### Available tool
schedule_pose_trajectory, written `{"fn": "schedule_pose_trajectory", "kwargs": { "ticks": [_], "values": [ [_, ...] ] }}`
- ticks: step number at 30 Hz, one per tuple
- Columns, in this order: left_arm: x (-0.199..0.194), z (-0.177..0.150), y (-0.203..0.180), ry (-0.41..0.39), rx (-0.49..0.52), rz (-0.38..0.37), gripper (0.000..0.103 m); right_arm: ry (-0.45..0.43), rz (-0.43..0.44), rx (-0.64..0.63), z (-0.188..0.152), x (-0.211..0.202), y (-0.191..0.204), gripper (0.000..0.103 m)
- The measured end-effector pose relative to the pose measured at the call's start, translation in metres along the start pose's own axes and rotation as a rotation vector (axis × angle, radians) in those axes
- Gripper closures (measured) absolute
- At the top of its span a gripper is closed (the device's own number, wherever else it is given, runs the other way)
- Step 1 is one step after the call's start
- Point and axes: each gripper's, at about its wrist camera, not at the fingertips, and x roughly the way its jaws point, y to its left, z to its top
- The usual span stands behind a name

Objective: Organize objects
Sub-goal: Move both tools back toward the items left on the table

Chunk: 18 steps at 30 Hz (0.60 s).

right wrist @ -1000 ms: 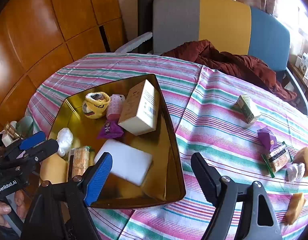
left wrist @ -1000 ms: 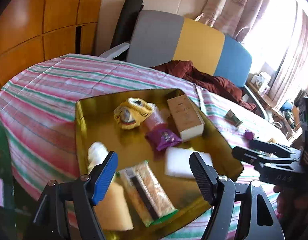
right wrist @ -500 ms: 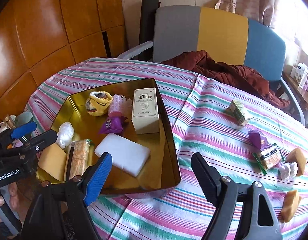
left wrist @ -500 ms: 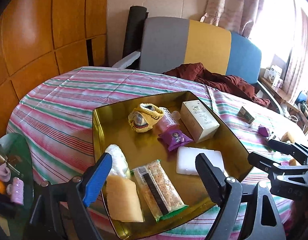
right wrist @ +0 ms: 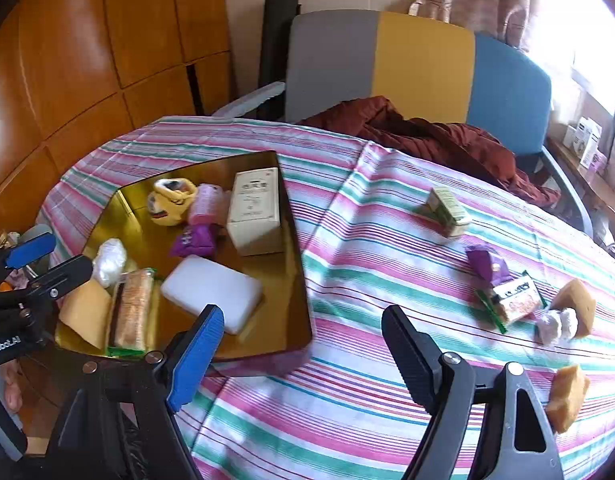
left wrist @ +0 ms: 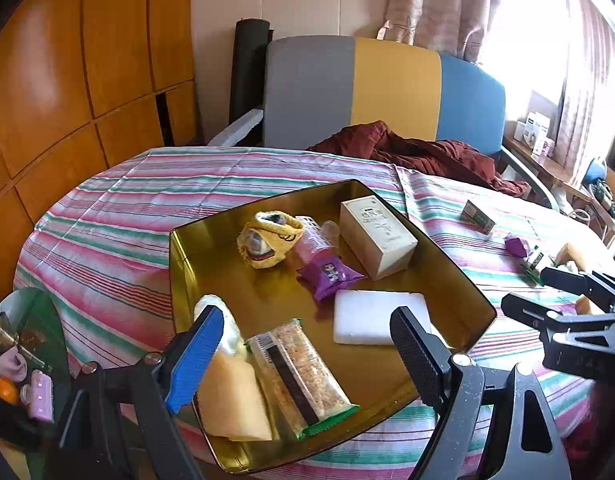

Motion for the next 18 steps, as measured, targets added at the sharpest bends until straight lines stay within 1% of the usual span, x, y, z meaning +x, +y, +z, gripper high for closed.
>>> {"fn": "schedule_pose_trajectory", "kwargs": {
  "ticks": [5, 7, 11, 13, 16, 18],
  "values": [
    [0.002, 0.001, -0.009, 0.006, 0.025, -0.007, 0.017, 0.0, -0.056, 0.019, 0.002, -0.001, -0.022, 0.02],
    [0.003, 0.001, -0.013, 0.01, 0.033, -0.01, 0.016, -0.003, -0.072, 0.027, 0.003, -0.002, -0.032, 0.017],
    [0.004, 0.001, -0.02, 0.01, 0.045, -0.017, 0.009, -0.004, -0.119, 0.026, 0.005, -0.003, -0.055, 0.016],
    [0.005, 0.002, -0.023, 0.012, 0.053, -0.024, 0.009, -0.001, -0.142, 0.025, 0.006, -0.004, -0.068, 0.016],
    [0.008, 0.004, -0.029, 0.02, 0.068, -0.037, 0.008, -0.004, -0.198, 0.029, 0.01, -0.006, -0.094, 0.016],
    [0.009, 0.006, -0.035, 0.025, 0.083, -0.055, 0.008, -0.012, -0.246, 0.04, 0.015, -0.008, -0.119, 0.016]
  ]
}}
